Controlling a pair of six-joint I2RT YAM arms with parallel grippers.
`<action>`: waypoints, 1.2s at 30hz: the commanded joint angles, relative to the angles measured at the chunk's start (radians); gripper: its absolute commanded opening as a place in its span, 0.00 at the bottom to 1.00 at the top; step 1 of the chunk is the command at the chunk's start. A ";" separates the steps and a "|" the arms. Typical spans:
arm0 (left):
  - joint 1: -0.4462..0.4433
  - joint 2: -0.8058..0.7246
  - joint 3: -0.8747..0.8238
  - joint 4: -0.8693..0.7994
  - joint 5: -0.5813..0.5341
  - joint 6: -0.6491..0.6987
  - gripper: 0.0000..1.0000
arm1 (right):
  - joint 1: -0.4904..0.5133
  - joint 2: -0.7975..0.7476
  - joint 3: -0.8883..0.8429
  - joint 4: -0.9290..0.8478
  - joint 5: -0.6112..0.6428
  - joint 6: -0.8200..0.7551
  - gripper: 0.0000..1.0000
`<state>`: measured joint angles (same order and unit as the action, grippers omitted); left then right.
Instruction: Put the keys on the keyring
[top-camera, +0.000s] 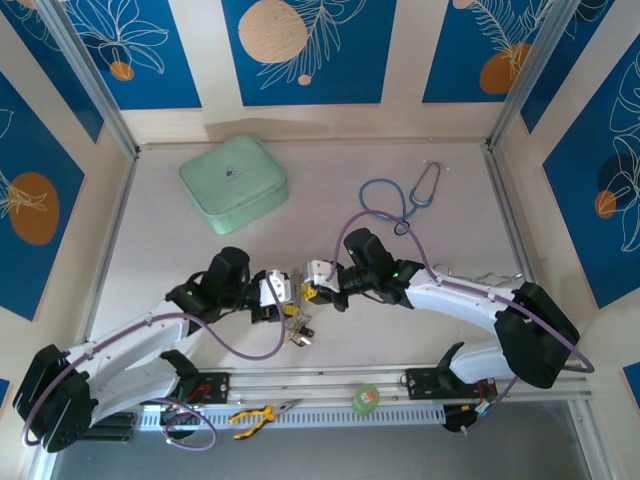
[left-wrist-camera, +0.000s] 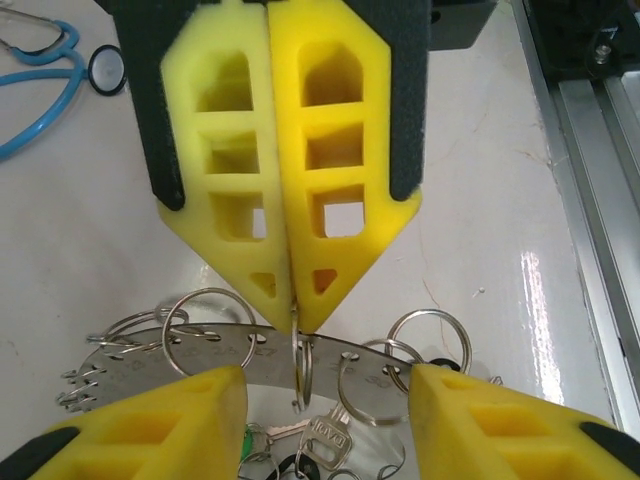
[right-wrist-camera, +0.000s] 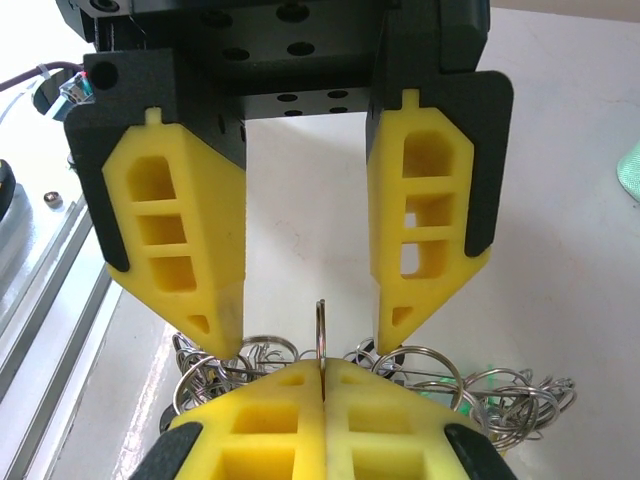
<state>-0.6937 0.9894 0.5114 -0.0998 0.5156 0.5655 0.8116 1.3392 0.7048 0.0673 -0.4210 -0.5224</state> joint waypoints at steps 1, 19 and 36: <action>0.010 -0.013 -0.024 0.057 0.009 -0.016 0.43 | 0.005 -0.010 -0.011 0.017 -0.039 0.015 0.00; 0.011 0.009 -0.020 0.142 -0.012 -0.042 0.07 | 0.020 -0.010 -0.011 0.021 -0.070 0.021 0.00; 0.009 -0.028 -0.025 0.186 -0.103 -0.052 0.00 | -0.083 -0.313 -0.105 -0.088 0.241 0.471 0.36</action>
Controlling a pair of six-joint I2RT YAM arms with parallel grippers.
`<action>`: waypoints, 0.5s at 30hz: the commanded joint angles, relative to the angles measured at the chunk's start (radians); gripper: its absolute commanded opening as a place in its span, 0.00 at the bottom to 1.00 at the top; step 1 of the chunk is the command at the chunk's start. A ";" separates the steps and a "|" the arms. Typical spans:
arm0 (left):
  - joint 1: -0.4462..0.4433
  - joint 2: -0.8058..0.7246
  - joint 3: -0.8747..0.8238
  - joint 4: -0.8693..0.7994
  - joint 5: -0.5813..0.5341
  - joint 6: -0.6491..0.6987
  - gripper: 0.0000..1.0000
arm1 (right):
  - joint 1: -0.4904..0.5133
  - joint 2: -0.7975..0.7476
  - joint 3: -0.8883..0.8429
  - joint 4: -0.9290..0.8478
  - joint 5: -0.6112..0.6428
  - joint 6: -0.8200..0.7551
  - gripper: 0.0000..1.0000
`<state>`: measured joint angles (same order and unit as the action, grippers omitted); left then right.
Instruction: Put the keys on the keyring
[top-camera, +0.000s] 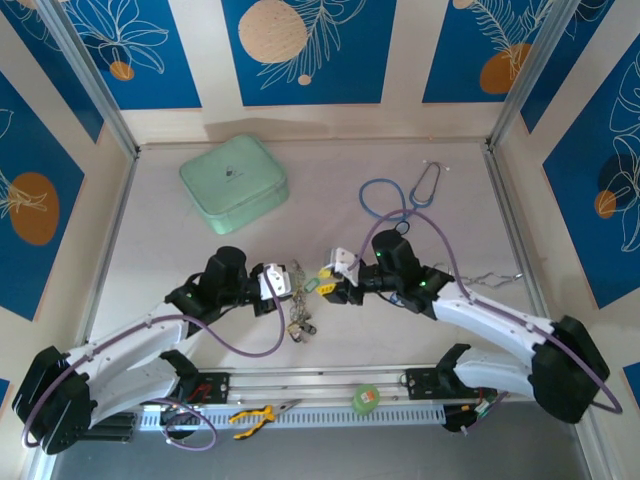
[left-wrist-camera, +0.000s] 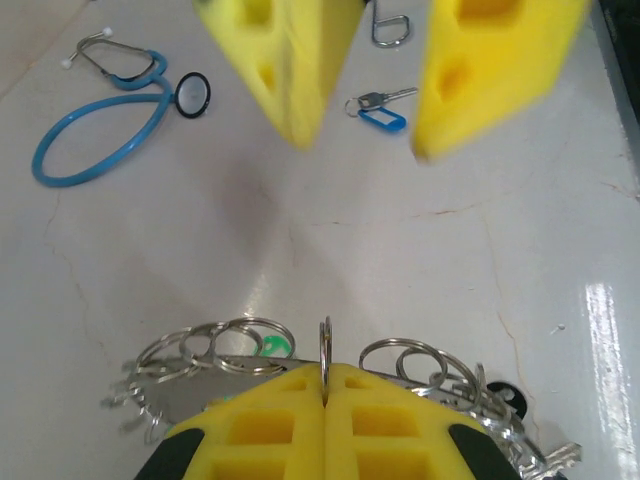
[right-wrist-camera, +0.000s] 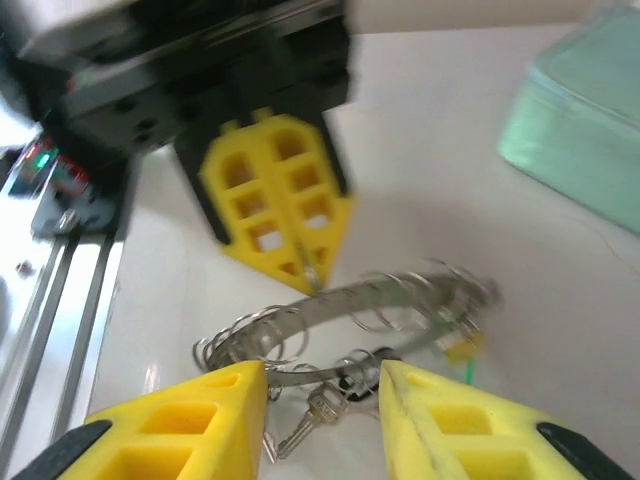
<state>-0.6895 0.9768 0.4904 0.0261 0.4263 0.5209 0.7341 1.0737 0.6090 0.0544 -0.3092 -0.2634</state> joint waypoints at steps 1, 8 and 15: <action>0.004 -0.017 -0.010 0.078 -0.025 -0.014 0.00 | -0.005 -0.064 0.000 -0.125 0.184 0.290 0.36; 0.004 -0.010 -0.018 0.123 -0.089 -0.063 0.00 | -0.091 -0.143 0.047 -0.502 0.601 0.978 0.20; 0.003 0.007 0.005 0.084 -0.090 -0.110 0.00 | -0.207 -0.103 0.098 -0.743 0.524 1.094 0.25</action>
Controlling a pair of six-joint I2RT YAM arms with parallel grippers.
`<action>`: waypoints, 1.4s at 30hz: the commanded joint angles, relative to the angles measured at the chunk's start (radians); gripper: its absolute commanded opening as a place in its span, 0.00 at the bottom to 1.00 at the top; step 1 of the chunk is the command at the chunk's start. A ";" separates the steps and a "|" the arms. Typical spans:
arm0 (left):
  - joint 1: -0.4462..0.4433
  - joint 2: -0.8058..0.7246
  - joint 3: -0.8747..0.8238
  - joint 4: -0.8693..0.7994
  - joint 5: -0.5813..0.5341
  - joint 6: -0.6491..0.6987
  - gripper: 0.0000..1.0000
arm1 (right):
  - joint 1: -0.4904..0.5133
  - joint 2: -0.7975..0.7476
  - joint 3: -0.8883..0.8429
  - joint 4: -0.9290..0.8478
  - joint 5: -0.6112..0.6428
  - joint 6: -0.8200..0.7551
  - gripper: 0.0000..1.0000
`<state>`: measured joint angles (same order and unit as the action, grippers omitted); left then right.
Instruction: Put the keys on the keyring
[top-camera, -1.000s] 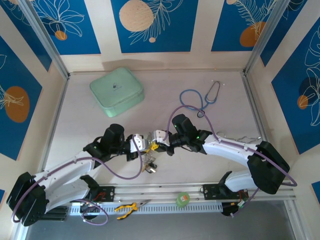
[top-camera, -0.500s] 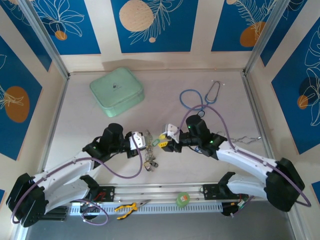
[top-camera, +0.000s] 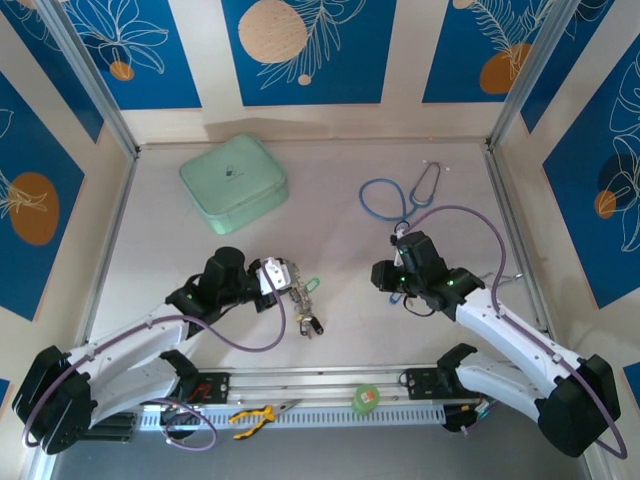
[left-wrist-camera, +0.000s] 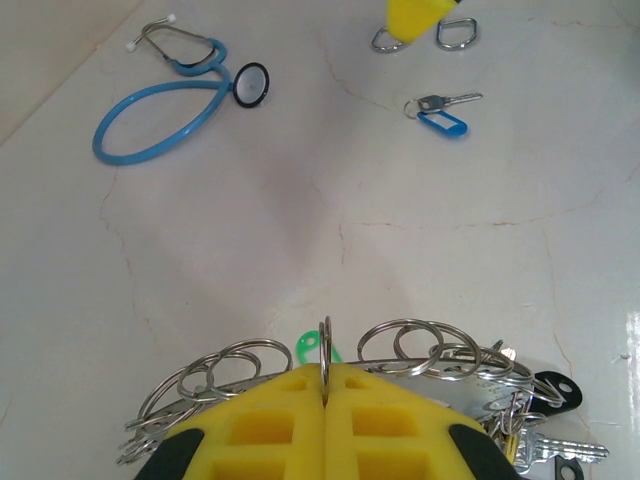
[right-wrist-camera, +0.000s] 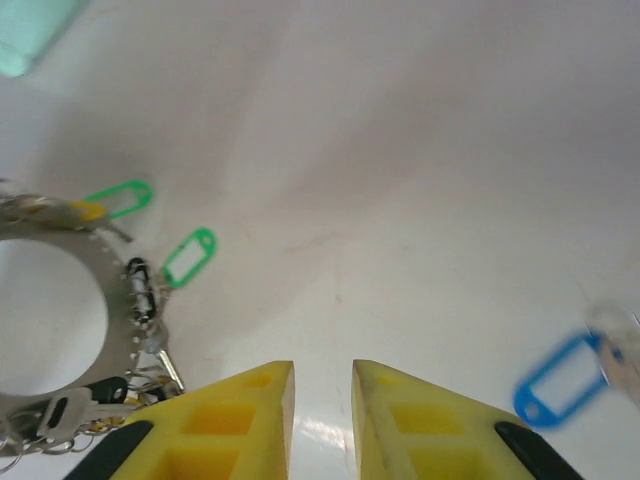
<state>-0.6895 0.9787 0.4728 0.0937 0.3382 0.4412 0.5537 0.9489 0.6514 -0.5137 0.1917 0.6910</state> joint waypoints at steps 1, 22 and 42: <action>0.003 0.006 0.020 0.018 -0.002 -0.025 0.00 | -0.044 0.042 0.070 -0.220 0.020 0.150 0.27; -0.031 0.008 -0.003 0.015 0.034 0.060 0.00 | -0.236 0.444 0.110 -0.132 0.072 0.073 0.44; -0.037 0.008 -0.003 -0.008 0.035 0.082 0.00 | -0.111 0.555 0.203 -0.181 -0.082 0.015 0.31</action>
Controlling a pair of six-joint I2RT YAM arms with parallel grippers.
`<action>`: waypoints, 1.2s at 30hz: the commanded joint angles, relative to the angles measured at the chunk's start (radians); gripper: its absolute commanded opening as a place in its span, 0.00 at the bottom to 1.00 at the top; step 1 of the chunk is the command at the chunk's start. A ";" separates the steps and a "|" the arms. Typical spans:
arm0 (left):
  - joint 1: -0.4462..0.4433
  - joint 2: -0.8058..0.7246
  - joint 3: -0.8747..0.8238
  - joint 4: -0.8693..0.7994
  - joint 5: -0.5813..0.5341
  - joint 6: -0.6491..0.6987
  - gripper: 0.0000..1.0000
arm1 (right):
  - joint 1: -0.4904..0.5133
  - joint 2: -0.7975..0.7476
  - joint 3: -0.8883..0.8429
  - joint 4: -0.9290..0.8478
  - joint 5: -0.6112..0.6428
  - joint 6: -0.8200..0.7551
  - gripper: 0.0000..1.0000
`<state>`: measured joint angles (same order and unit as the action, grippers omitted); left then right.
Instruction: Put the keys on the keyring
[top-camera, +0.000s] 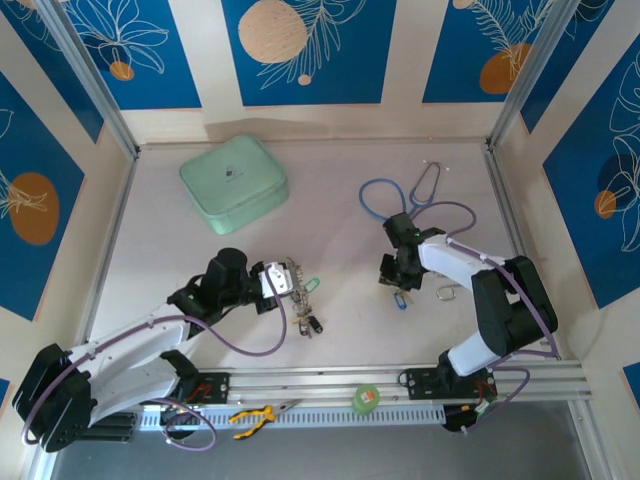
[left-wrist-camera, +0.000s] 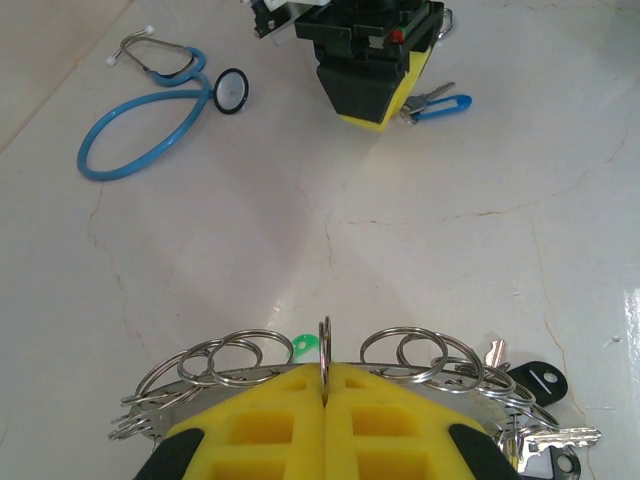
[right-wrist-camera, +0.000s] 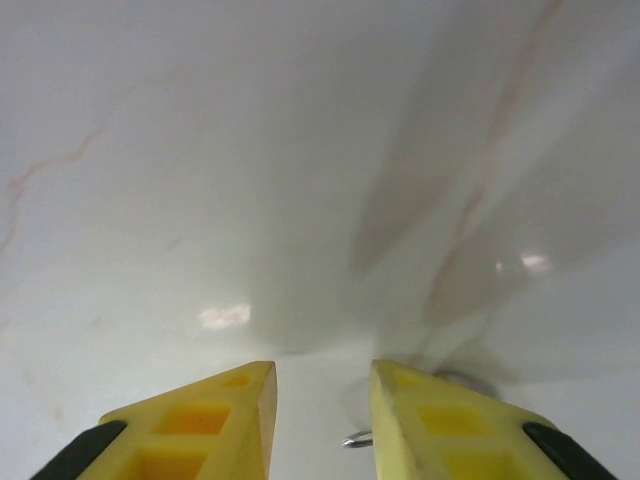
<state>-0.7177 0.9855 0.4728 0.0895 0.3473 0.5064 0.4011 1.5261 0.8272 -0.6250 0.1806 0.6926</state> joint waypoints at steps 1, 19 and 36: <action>-0.009 -0.001 -0.003 -0.004 0.025 0.018 0.00 | 0.055 -0.033 0.027 -0.083 -0.074 0.022 0.31; -0.011 -0.012 -0.002 -0.021 0.028 0.030 0.00 | 0.200 0.095 0.118 -0.282 0.322 0.200 0.40; -0.011 -0.014 -0.003 -0.030 0.025 0.037 0.00 | 0.208 0.149 0.137 -0.270 0.339 0.174 0.14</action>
<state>-0.7189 0.9844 0.4728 0.0811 0.3473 0.5262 0.6048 1.6737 0.9485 -0.8612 0.4858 0.8474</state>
